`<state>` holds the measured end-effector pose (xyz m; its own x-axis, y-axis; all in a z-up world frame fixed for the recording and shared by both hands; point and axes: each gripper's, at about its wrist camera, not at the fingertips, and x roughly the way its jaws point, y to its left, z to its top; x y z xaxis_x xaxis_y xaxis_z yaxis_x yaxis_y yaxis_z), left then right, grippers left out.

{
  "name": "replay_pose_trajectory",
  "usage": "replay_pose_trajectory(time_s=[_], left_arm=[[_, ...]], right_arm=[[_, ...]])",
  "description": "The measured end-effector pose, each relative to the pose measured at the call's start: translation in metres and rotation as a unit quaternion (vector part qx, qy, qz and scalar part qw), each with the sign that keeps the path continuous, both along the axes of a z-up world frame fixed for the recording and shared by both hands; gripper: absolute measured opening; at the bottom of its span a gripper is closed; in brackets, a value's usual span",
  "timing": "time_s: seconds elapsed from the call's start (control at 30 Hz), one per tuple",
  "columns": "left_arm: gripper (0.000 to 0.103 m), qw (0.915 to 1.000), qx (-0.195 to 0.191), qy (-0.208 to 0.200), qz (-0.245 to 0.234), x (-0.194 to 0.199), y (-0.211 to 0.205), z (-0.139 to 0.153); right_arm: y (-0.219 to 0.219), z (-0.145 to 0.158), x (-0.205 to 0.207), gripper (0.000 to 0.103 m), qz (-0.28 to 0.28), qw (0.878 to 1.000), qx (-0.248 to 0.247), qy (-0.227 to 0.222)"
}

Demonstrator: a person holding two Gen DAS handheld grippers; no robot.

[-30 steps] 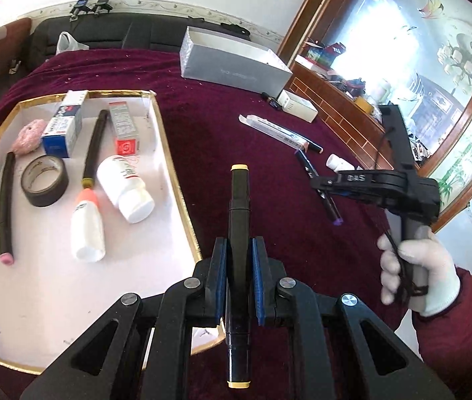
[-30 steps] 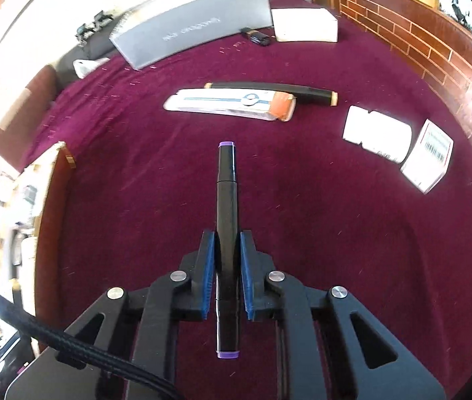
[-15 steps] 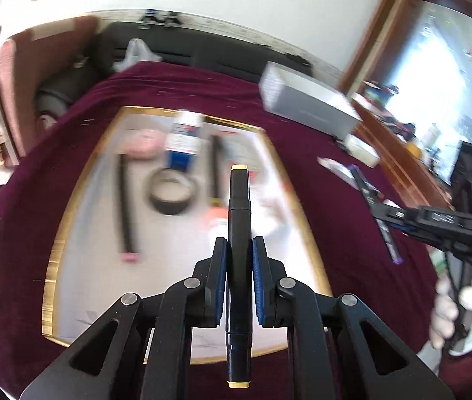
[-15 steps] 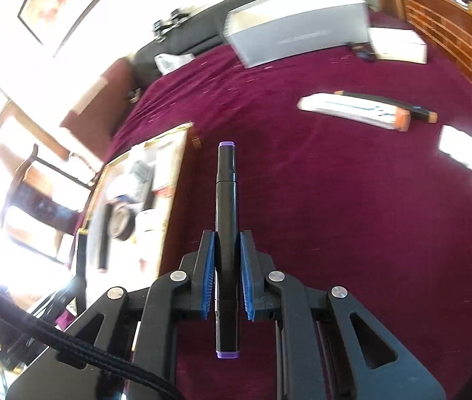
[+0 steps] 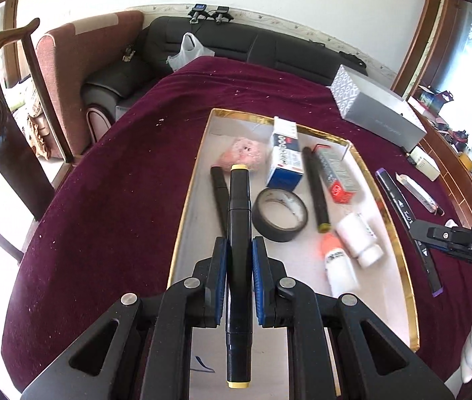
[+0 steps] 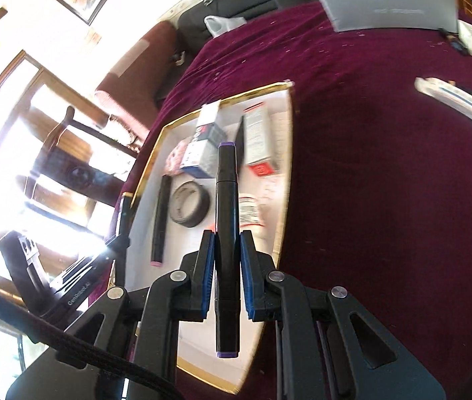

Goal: Organize objects
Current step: 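Carry the yellow-capped marker with the left tool while the right tool carries the purple-capped marker over the tray, then open both tools to drop the two markers into the tray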

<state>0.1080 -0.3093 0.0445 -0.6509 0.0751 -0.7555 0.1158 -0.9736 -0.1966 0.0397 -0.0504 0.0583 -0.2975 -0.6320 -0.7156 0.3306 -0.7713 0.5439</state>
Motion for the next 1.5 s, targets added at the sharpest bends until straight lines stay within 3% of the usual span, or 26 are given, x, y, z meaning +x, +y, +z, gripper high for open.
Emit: replay_pose_trajectory(time_s=[0.3, 0.77, 1.2, 1.5], left_arm=[[0.012, 0.9993, -0.006, -0.036, 0.009, -0.018, -0.008, -0.014], [0.012, 0.9966, -0.034, -0.075, 0.005, -0.041, -0.004, -0.024], [0.012, 0.9979, -0.004, -0.064, 0.007, -0.045, -0.007, -0.024], [0.016, 0.9993, 0.003, -0.030, 0.020, -0.028, -0.019, -0.003]], right_arm=[[-0.033, -0.010, -0.014, 0.013, 0.022, 1.000, 0.004, -0.016], [-0.071, -0.031, -0.058, 0.013, 0.006, 0.998, 0.030, -0.052], [-0.088, -0.035, -0.078, 0.013, 0.000, 0.997, 0.059, -0.057], [-0.095, -0.042, -0.081, 0.013, -0.004, 0.995, 0.074, -0.062]])
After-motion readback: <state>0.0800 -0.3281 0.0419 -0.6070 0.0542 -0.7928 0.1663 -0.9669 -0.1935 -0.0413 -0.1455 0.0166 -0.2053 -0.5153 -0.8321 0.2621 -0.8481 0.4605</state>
